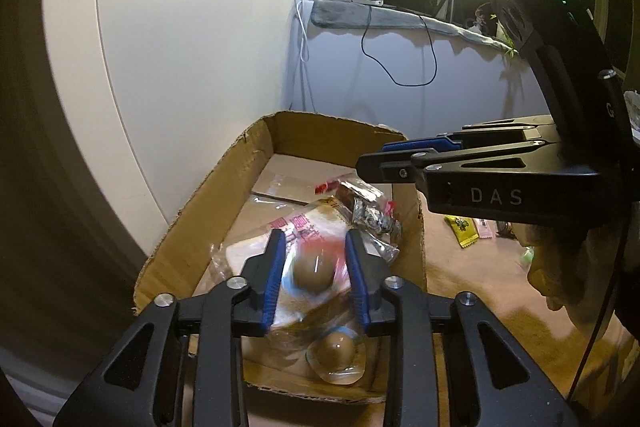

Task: Organize snacks
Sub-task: 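Carry the candy packet and egg into the box and open both tools, then move the right tool to the clear dark snack bag and close on it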

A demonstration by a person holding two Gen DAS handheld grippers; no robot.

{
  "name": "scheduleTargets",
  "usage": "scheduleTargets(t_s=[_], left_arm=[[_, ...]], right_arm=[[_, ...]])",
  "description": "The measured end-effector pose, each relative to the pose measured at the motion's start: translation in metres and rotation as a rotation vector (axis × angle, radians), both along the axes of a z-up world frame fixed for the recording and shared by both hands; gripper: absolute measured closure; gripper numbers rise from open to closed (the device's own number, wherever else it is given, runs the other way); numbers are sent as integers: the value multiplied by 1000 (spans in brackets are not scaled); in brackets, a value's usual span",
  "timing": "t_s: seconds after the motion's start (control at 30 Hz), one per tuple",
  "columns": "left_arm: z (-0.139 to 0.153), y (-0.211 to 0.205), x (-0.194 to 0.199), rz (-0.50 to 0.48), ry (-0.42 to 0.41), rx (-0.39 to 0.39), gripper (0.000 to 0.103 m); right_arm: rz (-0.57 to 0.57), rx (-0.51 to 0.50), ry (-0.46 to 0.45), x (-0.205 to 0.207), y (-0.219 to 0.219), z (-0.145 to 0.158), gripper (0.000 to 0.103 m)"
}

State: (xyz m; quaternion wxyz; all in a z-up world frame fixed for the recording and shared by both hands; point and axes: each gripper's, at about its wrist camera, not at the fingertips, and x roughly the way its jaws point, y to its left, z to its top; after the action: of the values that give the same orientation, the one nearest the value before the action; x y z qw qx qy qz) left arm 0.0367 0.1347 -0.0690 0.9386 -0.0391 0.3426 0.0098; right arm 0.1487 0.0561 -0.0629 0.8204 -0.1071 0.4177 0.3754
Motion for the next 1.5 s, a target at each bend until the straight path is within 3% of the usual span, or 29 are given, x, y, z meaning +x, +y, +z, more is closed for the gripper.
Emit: scheduleTargets(t_s=[0.2, 0.37, 0.43, 0.5, 0.77, 1.5], left_arm=[[3, -2, -2, 1, -7, 7, 71], [7, -7, -6, -3, -18, 23, 70], [9, -10, -9, -4, -25, 34, 62], [11, -14, -12, -6, -32, 51, 59], [20, -33, -22, -5, -57, 101, 31], [35, -119, -27, -131, -78, 140, 30]], right_arm=[[-2, 6, -16, -4, -1, 4, 64], [-8, 10, -30, -9, -6, 11, 64], [-10, 10, -35, -10, -8, 13, 58], [-16, 9, -47, -13, -12, 16, 41], [-59, 8, -104, -26, -35, 31, 20], [-224, -3, -154, -60, -166, 47, 16]])
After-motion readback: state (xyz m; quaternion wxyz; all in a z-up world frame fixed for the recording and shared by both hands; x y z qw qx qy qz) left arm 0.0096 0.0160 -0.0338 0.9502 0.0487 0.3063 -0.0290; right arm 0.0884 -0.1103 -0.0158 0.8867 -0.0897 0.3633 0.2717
